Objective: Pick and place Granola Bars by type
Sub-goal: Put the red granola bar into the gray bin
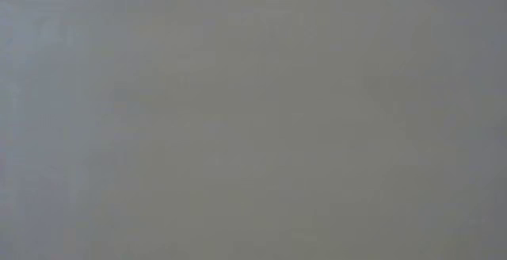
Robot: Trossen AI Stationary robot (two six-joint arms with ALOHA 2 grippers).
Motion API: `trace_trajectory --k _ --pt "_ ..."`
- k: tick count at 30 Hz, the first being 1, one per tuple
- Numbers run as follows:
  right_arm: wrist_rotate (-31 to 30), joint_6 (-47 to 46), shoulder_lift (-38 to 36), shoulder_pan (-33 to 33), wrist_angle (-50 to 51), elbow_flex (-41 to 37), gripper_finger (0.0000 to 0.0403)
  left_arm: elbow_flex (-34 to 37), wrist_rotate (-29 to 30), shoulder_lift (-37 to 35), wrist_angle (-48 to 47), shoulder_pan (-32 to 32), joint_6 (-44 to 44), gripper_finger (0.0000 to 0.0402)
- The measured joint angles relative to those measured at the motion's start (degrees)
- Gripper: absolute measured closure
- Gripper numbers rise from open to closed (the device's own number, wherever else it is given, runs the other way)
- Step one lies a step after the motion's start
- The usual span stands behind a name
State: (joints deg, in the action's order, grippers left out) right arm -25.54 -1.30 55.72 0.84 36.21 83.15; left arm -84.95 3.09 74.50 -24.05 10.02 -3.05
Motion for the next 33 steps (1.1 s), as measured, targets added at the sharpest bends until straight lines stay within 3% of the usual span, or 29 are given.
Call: trace_trajectory --k 17,33 --pt "0.02 -1.73 -0.04 -0.01 1.36 -2.18 0.0394 0.0 0.02 -0.02 0.0 0.02 2.03 0.0401" --pt "0.0 -1.55 0.0 -0.02 1.22 -2.92 0.0394 0.0 -0.11 -0.02 0.0 0.01 -4.6 0.0401"
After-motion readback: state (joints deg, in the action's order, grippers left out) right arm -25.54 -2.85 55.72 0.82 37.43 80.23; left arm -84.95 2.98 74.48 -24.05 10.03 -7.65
